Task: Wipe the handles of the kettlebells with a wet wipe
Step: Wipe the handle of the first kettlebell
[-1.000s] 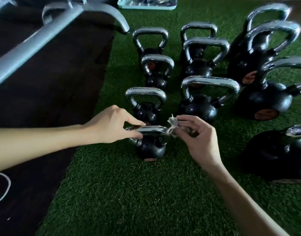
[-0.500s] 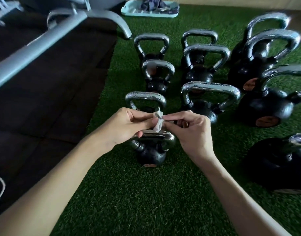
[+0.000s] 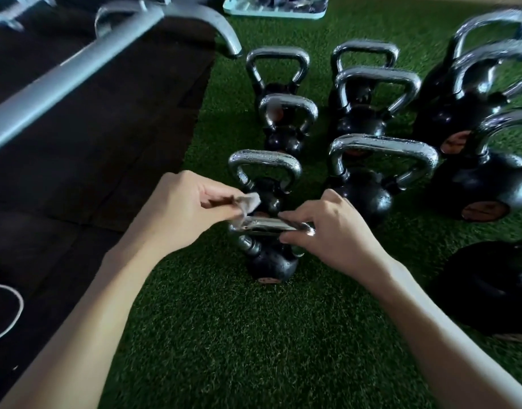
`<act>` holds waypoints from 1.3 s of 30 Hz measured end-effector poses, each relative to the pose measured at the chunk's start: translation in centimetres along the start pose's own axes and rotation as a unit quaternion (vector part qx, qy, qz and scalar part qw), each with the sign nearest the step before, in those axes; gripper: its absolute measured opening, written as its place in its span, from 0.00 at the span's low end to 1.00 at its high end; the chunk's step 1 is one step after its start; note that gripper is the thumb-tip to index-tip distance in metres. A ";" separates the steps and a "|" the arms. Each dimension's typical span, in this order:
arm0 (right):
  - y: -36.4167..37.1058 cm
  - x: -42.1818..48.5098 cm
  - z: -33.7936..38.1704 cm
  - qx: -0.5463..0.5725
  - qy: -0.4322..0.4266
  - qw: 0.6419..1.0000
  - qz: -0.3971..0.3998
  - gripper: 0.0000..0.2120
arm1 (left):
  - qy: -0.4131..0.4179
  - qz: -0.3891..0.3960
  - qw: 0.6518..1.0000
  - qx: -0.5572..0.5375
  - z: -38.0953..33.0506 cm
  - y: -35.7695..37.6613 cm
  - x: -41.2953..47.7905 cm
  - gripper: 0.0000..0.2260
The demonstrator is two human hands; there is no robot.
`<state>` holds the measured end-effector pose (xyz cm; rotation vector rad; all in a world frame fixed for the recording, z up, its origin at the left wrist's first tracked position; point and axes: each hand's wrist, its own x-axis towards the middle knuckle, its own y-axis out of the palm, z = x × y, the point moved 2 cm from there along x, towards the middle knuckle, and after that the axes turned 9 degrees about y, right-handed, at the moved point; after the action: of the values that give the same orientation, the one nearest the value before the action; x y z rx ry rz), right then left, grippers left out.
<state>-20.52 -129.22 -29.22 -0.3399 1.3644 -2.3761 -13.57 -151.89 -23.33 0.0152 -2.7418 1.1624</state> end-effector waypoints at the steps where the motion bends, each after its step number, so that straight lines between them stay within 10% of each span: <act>1: -0.1 0.0 0.1 -0.012 0.002 1.000 0.004 0.22 | 0.003 0.016 0.999 0.029 -0.4 0.4 0.0 0.12; 11: -2.3 -2.6 -3.9 0.070 0.091 0.993 -0.010 0.21 | 0.102 0.144 0.976 0.126 -3.6 5.4 2.9 0.19; 15: -2.2 -3.5 -4.8 0.092 0.100 0.991 -0.015 0.19 | 0.109 0.106 0.985 0.085 -3.4 6.1 3.1 0.05; 25: -1.6 -3.1 -7.0 0.116 0.121 0.986 -0.006 0.19 | 0.165 0.092 0.977 0.095 -4.1 7.0 3.8 0.11; 39: -2.1 -4.4 -6.9 0.143 0.156 0.977 -0.037 0.17 | 0.085 -0.146 0.979 -0.116 4.4 10.7 -0.7 0.16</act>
<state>-19.64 -120.95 -31.00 0.0681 1.1213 -2.7300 -14.29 -147.61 -34.14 0.2679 -2.5934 0.7299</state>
